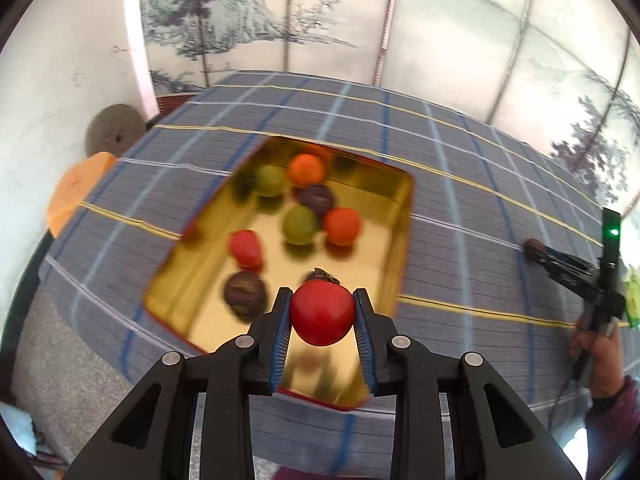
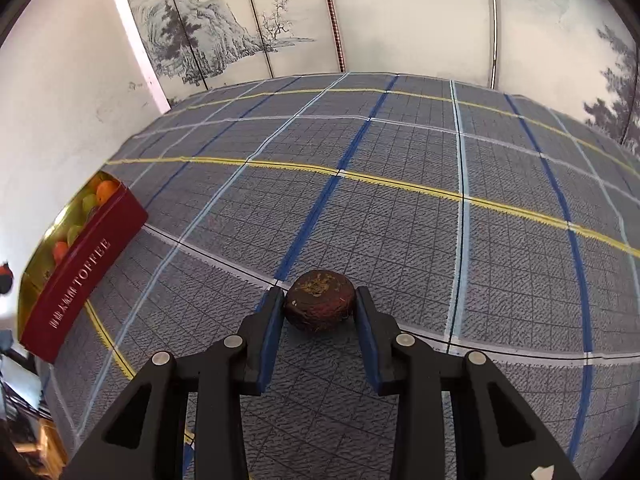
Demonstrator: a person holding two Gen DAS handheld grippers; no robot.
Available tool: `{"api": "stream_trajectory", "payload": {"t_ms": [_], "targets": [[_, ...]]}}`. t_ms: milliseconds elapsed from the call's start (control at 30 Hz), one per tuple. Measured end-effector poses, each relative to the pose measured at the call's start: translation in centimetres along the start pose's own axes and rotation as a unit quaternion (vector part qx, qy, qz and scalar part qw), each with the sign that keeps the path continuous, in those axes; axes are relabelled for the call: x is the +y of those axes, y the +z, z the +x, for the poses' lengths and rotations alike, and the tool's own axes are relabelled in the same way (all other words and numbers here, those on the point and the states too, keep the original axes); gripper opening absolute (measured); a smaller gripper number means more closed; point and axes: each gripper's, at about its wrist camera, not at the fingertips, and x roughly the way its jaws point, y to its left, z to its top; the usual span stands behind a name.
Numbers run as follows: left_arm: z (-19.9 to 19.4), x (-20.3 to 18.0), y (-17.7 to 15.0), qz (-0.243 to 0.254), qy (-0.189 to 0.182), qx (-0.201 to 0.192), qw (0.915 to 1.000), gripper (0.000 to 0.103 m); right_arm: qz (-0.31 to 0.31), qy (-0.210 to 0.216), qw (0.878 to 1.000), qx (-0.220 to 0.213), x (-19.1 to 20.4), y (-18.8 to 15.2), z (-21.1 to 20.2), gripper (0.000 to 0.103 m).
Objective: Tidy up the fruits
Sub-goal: 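Lower the red tomato into the tin and open the left gripper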
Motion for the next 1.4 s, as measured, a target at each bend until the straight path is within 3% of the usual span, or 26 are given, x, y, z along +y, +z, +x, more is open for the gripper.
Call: {"api": "stream_trajectory", "payload": {"t_ms": [300,1000,1400], "targets": [[1.8,3.0,-0.5,-0.012,0.013,0.002,0.9999,0.031,-0.008,-0.011,1.0,0.001,0.5,0.0,0.0,0.033],[4.2,1.0,-0.3,0.041,0.044,-0.029,0.9978,0.032,-0.021,-0.027,0.999,0.004,0.9,-0.1,0.1,0.033],[5.1,1.5,-0.5,0.045,0.054,-0.024,0.9972,0.032,-0.029,-0.036,0.999,0.006,1.1,-0.1,0.2,0.033]]}}
